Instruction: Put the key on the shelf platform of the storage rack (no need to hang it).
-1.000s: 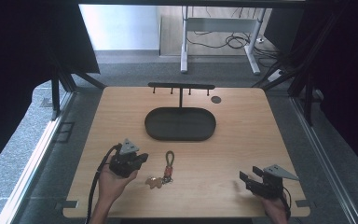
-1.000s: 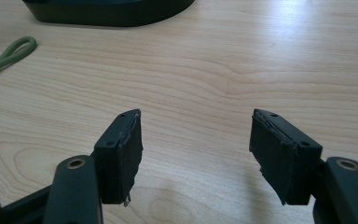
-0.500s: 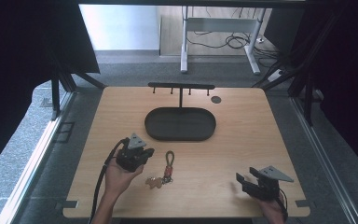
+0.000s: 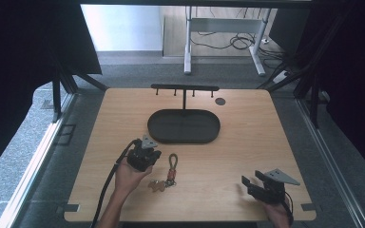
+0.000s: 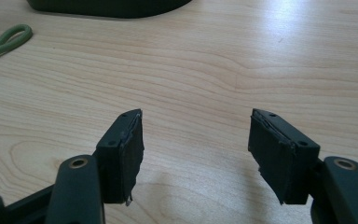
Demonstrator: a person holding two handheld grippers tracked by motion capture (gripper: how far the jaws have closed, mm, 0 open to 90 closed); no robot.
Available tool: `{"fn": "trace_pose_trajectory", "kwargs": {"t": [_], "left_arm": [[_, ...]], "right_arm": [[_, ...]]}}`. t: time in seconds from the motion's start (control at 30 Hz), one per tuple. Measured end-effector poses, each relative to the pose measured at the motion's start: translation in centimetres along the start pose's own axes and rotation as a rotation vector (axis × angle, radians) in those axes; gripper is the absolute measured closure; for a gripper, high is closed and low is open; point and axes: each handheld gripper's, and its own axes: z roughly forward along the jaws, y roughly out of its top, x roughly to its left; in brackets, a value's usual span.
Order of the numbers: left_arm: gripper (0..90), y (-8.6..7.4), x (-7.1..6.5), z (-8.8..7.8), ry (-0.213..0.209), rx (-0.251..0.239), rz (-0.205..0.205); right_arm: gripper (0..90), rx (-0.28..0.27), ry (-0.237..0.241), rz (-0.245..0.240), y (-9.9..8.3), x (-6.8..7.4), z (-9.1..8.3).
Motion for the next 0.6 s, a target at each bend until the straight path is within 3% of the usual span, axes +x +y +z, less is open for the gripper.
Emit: {"fn": "trace_pose_trajectory", "kwargs": {"t": [0.6], "left_arm": [[90.0, 0.8, 1.0, 3.4, -0.014, 0.043, 0.002]], "right_arm": [[36.6, -0.001, 0.001, -0.002, 0.0, 0.3, 0.1]]}}
